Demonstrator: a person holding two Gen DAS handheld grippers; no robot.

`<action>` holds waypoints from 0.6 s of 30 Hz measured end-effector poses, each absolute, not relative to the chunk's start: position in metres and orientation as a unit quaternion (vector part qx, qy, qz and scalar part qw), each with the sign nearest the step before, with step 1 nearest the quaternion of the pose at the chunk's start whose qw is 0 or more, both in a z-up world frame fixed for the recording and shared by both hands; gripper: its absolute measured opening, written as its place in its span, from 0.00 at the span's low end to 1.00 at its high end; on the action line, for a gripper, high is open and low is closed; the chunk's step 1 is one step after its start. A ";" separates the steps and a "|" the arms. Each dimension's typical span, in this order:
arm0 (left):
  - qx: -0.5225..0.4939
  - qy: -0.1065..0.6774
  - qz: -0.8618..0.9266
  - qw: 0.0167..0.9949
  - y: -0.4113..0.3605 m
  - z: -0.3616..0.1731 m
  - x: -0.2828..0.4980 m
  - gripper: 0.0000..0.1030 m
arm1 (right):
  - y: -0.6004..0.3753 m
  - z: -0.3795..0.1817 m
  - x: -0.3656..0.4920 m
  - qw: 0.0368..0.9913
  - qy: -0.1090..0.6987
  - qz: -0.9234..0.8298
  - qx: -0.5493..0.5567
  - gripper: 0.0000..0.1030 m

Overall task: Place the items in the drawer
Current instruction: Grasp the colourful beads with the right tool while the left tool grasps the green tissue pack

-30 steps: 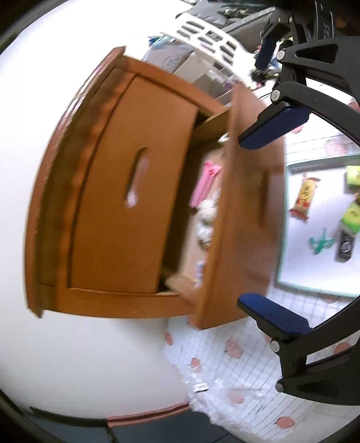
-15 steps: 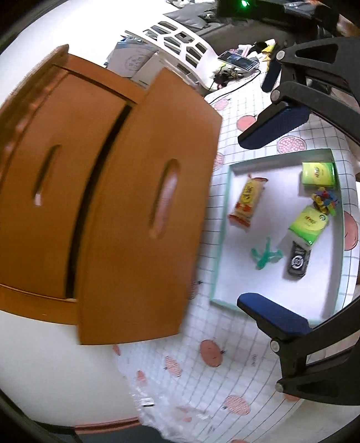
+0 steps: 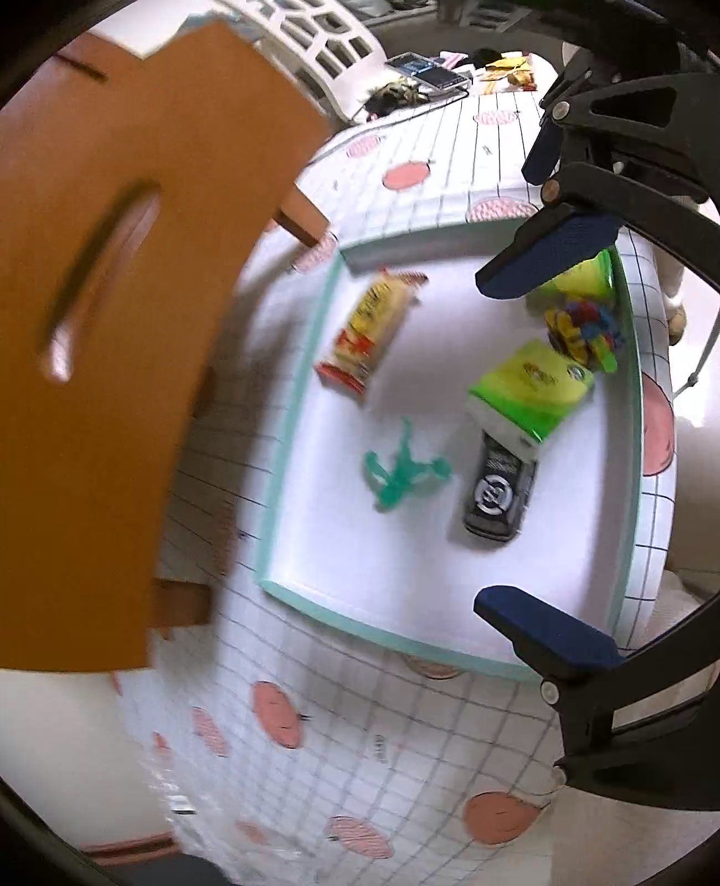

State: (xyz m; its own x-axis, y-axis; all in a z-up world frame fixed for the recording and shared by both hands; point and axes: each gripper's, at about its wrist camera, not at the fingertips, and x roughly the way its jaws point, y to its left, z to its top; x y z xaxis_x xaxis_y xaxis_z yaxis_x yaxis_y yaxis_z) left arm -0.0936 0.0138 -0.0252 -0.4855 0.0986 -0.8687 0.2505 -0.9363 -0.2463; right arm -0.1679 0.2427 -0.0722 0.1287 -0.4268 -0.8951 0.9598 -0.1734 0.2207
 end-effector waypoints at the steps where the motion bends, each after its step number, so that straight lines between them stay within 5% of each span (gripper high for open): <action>1: 0.512 0.179 -0.839 0.046 0.012 -0.030 -0.094 1.00 | 0.243 -0.074 -0.165 0.583 0.283 -0.595 0.476 0.92; 13: 0.558 0.221 -0.799 0.043 0.002 -0.062 -0.095 0.99 | 0.241 -0.088 -0.130 0.634 0.302 -0.551 0.452 0.61; 18: 0.563 0.224 -0.795 0.021 0.010 -0.065 -0.098 0.88 | 0.236 -0.095 -0.121 0.641 0.314 -0.539 0.447 0.54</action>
State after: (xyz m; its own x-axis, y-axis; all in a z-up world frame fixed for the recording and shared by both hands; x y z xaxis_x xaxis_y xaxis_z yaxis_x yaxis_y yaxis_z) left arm -0.0979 0.0098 -0.0645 -0.3647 0.2185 -0.9051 0.2853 -0.8991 -0.3320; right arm -0.1207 0.2365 -0.0954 0.2216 -0.4092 -0.8851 0.9719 0.0190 0.2346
